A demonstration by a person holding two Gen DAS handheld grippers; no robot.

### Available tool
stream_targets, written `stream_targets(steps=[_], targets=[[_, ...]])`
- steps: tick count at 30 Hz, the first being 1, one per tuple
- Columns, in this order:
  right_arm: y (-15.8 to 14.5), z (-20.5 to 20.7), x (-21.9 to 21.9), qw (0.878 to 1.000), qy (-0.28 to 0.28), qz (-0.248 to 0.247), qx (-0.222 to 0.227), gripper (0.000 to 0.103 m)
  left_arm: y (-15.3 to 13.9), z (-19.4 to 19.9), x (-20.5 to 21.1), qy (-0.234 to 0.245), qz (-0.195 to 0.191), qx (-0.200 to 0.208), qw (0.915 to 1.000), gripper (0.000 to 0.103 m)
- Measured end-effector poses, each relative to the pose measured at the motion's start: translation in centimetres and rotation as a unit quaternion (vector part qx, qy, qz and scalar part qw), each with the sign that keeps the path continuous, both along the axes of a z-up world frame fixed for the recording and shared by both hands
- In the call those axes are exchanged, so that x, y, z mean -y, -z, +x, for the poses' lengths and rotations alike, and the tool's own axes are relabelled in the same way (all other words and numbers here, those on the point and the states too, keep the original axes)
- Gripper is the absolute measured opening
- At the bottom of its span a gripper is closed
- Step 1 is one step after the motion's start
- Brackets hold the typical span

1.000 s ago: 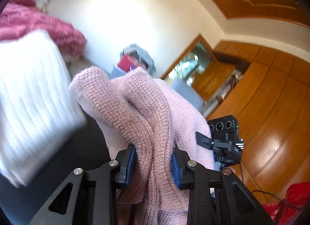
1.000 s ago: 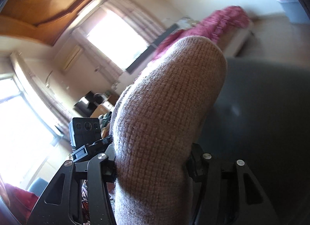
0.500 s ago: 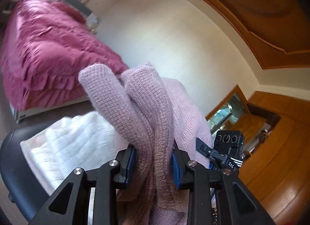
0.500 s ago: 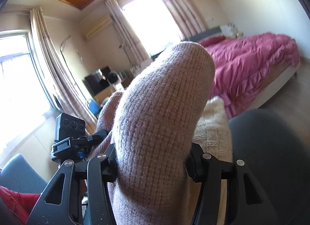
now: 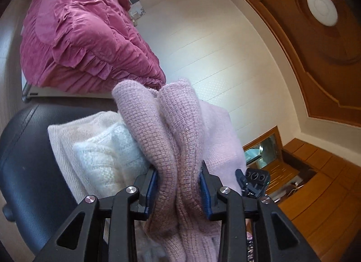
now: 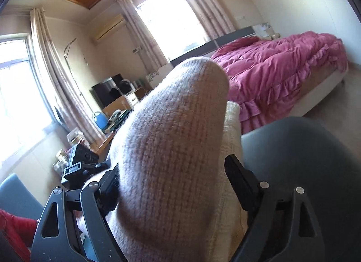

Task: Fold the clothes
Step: 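Carry the folded pink sweater with both grippers over the white sweater stack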

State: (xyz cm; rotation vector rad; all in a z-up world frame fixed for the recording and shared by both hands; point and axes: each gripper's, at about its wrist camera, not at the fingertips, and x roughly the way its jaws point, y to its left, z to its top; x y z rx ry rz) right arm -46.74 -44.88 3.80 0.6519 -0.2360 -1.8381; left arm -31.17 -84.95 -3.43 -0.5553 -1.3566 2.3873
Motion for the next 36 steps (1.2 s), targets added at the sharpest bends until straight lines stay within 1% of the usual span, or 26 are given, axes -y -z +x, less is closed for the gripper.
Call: stream_targets(steps=[1, 3, 4, 6, 7, 10, 13, 14, 16, 17, 19, 20, 21, 23, 25, 28, 30, 32, 33, 34, 35, 36], targets=[[-0.3, 0.8, -1.0, 1.0, 0.016, -0.007, -0.008, 0.086, -0.1, 0.3, 0.1, 0.001, 0.003, -0.001, 1.0, 0.033], [-0.9, 2.7, -3.3, 0.998, 0.059, -0.024, -0.022, 0.087, -0.8, 1.8, -0.1, -0.006, -0.009, -0.007, 0.9999, 0.032], [-1.1, 3.7, -4.6, 0.995, 0.084, -0.038, -0.029, 0.087, -1.2, 2.6, -0.2, -0.011, -0.016, -0.01, 0.9998, 0.03], [-1.0, 5.6, -7.2, 0.99, 0.12, -0.068, -0.034, 0.087, -1.7, 4.6, -0.8, -0.013, -0.014, -0.016, 0.9997, 0.029], [-0.7, 6.5, -8.3, 0.988, 0.124, -0.087, -0.029, 0.087, -1.9, 5.6, -1.4, -0.011, -0.013, -0.021, 0.9996, 0.029], [0.5, 8.9, -10.8, 0.982, 0.108, -0.153, 0.0, 0.087, -3.0, 7.9, -3.8, 0.004, -0.026, -0.036, 0.999, 0.029], [2.7, 10.9, -12.6, 0.969, 0.086, -0.229, 0.037, 0.087, -3.9, 9.4, -6.5, 0.011, -0.046, -0.044, 0.9979, 0.03], [3.3, 11.2, -12.7, 0.968, 0.09, -0.231, 0.047, 0.087, -4.1, 9.6, -7.4, 0.012, -0.053, -0.042, 0.9976, 0.03], [4.3, 11.4, -12.3, 0.97, 0.103, -0.211, 0.068, 0.087, -4.2, 9.6, -8.8, 0.013, -0.071, -0.035, 0.9968, 0.031], [4.6, 11.5, -12.1, 0.973, 0.114, -0.191, 0.068, 0.087, -4.1, 9.4, -9.4, 0.013, -0.076, -0.029, 0.9966, 0.032], [4.9, 11.8, -11.4, 0.979, 0.138, -0.136, 0.056, 0.087, -3.9, 8.9, -10.2, 0.013, -0.082, -0.015, 0.9965, 0.032], [4.8, 12.3, -11.2, 0.981, 0.157, -0.107, 0.041, 0.087, -3.7, 8.5, -10.5, 0.012, -0.082, -0.005, 0.9965, 0.033], [4.6, 12.8, -11.1, 0.98, 0.179, -0.077, 0.021, 0.087, -3.5, 8.2, -10.7, 0.01, -0.082, 0.004, 0.9966, 0.033], [4.2, 13.5, -10.7, 0.978, 0.209, -0.025, -0.005, 0.087, -3.1, 7.6, -11.0, 0.008, -0.081, 0.019, 0.9965, 0.033], [4.1, 13.9, -10.1, 0.977, 0.213, 0.003, -0.013, 0.087, -2.6, 7.1, -11.2, 0.009, -0.077, 0.028, 0.9966, 0.034], [4.2, 14.4, -9.3, 0.977, 0.21, 0.037, -0.02, 0.087, -2.3, 6.5, -11.5, 0.006, -0.089, 0.04, 0.9952, 0.034], [3.9, 14.9, -8.6, 0.976, 0.209, 0.061, -0.027, 0.087, -1.9, 6.4, -11.1, -0.007, -0.09, 0.046, 0.9948, 0.034], [3.8, 15.9, -7.8, 0.969, 0.219, 0.101, -0.055, 0.087, -1.5, 6.1, -10.7, -0.007, -0.077, 0.049, 0.9958, 0.034], [3.8, 16.3, -7.1, 0.964, 0.223, 0.124, -0.078, 0.086, -1.3, 6.0, -10.6, -0.006, -0.069, 0.052, 0.9962, 0.032], [3.8, 16.8, -6.4, 0.957, 0.227, 0.146, -0.104, 0.083, -1.0, 5.6, -10.4, -0.004, -0.061, 0.058, 0.9965, 0.031], [3.8, 17.1, -5.7, 0.951, 0.23, 0.164, -0.125, 0.077, -0.8, 5.3, -10.2, 0.0, -0.052, 0.062, 0.9967, 0.024], [3.8, 17.4, -5.1, 0.947, 0.229, 0.178, -0.14, 0.075, -0.6, 5.2, -10.0, -0.002, -0.049, 0.066, 0.9966, 0.019]])
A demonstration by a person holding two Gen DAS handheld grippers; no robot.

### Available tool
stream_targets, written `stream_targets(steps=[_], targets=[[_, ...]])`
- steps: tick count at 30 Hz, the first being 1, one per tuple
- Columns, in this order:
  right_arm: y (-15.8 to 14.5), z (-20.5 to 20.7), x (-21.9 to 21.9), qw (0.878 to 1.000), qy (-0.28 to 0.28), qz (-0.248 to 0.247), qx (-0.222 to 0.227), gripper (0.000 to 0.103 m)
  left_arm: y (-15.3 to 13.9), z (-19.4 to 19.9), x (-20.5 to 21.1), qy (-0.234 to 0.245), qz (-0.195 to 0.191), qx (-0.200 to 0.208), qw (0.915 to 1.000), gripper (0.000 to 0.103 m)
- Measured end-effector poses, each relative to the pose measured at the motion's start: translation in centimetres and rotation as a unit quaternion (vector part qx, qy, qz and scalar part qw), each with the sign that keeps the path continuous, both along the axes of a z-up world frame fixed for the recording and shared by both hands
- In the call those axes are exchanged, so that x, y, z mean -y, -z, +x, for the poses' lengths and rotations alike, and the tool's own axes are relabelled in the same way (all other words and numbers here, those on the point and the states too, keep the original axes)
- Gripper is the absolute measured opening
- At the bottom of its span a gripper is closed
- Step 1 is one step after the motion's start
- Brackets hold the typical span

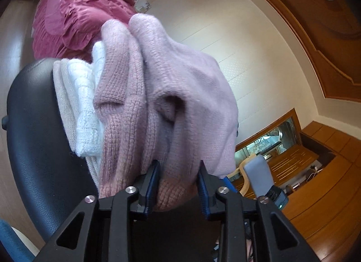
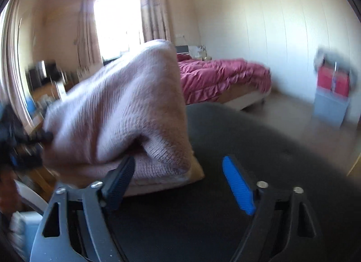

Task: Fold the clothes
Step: 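Carry the folded pink sweater with both grippers over the white sweater stack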

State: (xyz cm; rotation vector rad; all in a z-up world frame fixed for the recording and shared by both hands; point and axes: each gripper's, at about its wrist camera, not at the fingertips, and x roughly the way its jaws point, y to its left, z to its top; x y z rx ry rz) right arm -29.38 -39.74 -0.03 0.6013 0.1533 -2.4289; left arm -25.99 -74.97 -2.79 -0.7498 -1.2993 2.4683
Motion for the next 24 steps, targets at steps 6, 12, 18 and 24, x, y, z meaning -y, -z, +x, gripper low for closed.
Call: stream_targets(steps=[6, 12, 18, 24], targets=[[0.7, -1.7, 2.4, 0.998, 0.018, 0.047, -0.023, 0.046, -1.3, 0.8, 1.7, -0.018, 0.002, -0.012, 0.9998, 0.008], [-0.8, -1.9, 0.7, 0.999, 0.02, -0.025, -0.03, 0.024, -2.8, 1.0, 2.2, -0.032, -0.057, -0.016, 0.9978, 0.007], [1.5, -2.4, 1.8, 0.999, 0.027, 0.025, -0.028, 0.024, 1.0, 0.9, 1.8, -0.028, -0.039, 0.008, 0.9988, 0.007], [1.9, -5.0, -1.3, 0.994, -0.027, -0.055, 0.093, 0.042, 3.0, 2.6, 0.9, -0.029, -0.033, -0.007, 0.999, 0.008]])
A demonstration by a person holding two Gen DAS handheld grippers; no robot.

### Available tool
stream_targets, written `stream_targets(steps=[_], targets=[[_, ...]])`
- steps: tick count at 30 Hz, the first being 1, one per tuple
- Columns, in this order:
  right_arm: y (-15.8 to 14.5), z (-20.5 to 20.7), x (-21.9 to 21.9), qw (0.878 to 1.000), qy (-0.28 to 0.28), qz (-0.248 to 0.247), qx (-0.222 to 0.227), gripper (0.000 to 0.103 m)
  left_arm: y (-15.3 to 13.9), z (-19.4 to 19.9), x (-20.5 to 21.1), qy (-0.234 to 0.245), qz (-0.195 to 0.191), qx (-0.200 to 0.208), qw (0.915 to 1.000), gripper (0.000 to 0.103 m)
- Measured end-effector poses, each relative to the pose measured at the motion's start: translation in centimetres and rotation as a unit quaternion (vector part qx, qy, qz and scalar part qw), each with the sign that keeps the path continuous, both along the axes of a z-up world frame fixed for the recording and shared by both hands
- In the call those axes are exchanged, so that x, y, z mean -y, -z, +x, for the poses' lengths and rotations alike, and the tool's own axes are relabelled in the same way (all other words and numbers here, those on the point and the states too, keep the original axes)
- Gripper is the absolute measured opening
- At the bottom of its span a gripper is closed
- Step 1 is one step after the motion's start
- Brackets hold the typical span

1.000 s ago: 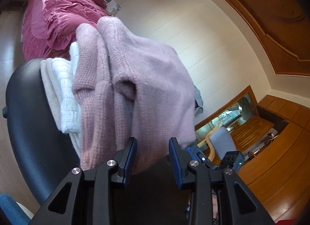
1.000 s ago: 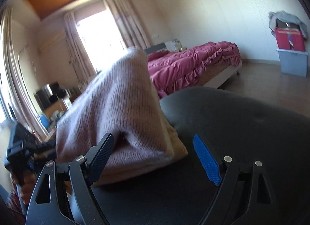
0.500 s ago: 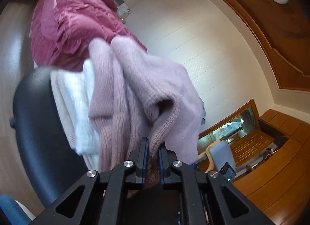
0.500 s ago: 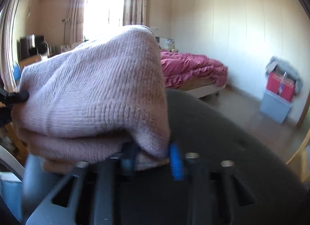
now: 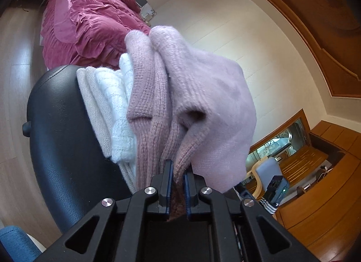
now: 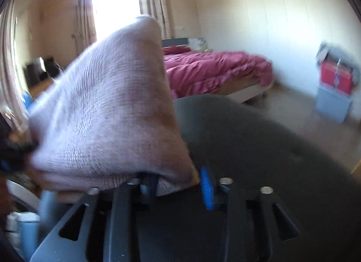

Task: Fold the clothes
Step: 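Carry the folded pink sweater with both grippers over the white sweater stack, then lower the pink sweater onto the stack and open both grippers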

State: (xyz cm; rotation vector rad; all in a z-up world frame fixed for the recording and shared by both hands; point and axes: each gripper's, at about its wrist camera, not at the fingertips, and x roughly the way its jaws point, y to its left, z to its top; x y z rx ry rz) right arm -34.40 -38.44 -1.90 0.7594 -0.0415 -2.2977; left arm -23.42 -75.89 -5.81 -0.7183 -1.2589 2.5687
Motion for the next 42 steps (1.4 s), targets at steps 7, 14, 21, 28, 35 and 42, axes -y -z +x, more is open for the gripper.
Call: stream_targets(steps=[7, 14, 21, 28, 35, 42], targets=[[-3.2, 1.5, -1.3, 1.0, -0.025, -0.01, 0.015, 0.042, 0.5, -0.1, 0.5, -0.006, 0.011, -0.009, 0.9999, 0.009], [-4.6, 2.0, -1.0, 0.993, 0.065, 0.084, -0.054, 0.042, 1.2, 0.2, 0.8, -0.003, 0.037, -0.014, 0.9992, 0.01], [-10.1, 0.4, 5.1, 0.983, -0.068, -0.045, -0.163, 0.042, 1.0, 0.2, 0.9, -0.005, 0.024, -0.017, 0.9996, 0.011], [-9.3, -8.2, 14.8, 0.985, -0.08, 0.065, -0.137, 0.039, 1.6, -0.4, 1.3, -0.002, 0.028, -0.024, 0.9993, 0.011], [-5.0, -15.5, 19.2, 0.988, -0.025, 0.114, -0.1, 0.039, 1.4, -0.7, 0.9, 0.002, 0.022, -0.035, 0.9991, 0.011], [-9.7, -7.5, 15.2, 0.986, -0.04, 0.08, -0.143, 0.049, 0.7, 1.6, 1.4, -0.006, 0.068, -0.034, 0.9971, 0.012]])
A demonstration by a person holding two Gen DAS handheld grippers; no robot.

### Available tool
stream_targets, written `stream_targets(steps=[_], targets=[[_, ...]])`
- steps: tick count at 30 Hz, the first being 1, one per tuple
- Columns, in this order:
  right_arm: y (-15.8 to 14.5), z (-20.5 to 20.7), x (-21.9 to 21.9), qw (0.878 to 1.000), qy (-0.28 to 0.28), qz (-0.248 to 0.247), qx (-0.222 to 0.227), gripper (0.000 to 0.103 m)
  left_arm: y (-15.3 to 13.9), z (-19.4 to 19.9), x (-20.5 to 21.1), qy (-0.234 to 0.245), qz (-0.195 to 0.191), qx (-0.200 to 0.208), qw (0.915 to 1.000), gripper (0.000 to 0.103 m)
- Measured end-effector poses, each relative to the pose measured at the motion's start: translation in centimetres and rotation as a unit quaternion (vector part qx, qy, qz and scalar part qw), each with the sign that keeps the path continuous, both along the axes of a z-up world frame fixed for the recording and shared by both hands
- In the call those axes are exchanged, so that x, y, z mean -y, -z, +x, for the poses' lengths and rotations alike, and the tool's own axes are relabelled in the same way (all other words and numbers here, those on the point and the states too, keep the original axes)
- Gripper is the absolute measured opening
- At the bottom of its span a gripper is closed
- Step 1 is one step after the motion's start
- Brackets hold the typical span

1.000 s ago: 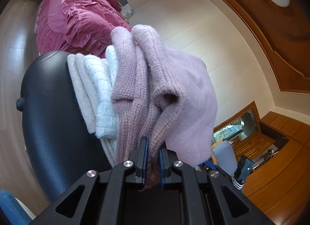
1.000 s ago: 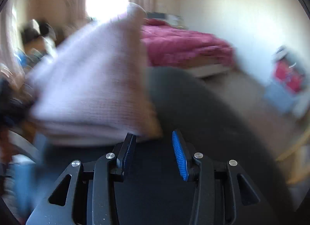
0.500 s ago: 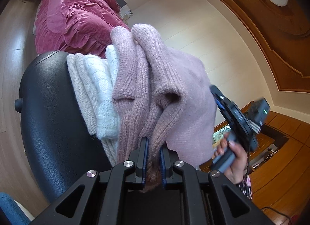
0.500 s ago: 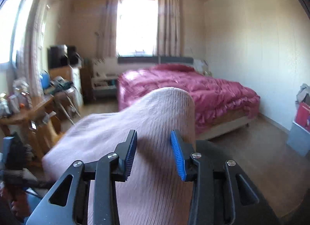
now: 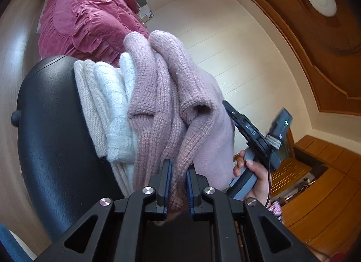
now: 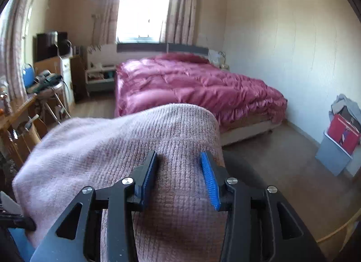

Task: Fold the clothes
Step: 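Lower the pink sweater onto the stack and open both grippers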

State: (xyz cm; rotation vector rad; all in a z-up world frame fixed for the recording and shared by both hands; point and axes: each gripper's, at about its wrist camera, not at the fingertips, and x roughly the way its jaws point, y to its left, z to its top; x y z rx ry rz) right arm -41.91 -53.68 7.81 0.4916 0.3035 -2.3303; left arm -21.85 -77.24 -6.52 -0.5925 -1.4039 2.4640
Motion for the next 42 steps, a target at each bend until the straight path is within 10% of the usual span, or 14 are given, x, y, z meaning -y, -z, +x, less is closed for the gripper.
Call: stream_targets(steps=[7, 11, 16, 19, 21, 28, 37, 42], targets=[[-2.4, 4.0, -6.0, 0.997, 0.014, -0.075, -0.014, 0.052, -7.3, 1.1, 0.4, -0.079, -0.086, -0.029, 0.9927, 0.012], [-0.9, 3.3, -4.9, 0.998, -0.009, -0.054, 0.015, 0.02, -11.7, -3.2, -2.2, -0.064, -0.176, -0.031, 0.9818, 0.012], [-0.4, 3.8, -2.7, 0.999, -0.031, -0.035, 0.01, 0.02, -11.6, -10.7, -5.7, -0.084, -0.36, 0.055, 0.9275, 0.012], [-0.4, 3.0, -1.6, 0.999, -0.027, -0.024, 0.013, 0.021, -8.7, -13.1, -3.8, -0.1, -0.359, 0.117, 0.9206, 0.012], [0.1, 2.1, -1.1, 0.999, -0.032, -0.017, 0.028, 0.021, -7.1, -13.7, -2.2, -0.098, -0.336, 0.118, 0.9294, 0.012], [1.9, -0.7, 0.4, 0.998, -0.009, -0.001, 0.065, 0.021, -6.3, -16.3, -1.1, -0.07, -0.355, 0.137, 0.922, 0.012], [3.7, -4.3, -0.9, 0.988, -0.013, -0.06, 0.141, 0.021, -5.6, -15.6, -1.9, -0.096, -0.378, 0.118, 0.9132, 0.012], [1.7, -2.3, -1.4, 0.993, -0.03, -0.054, 0.104, 0.028, -7.3, -14.0, -3.0, -0.119, -0.397, 0.103, 0.9043, 0.011]])
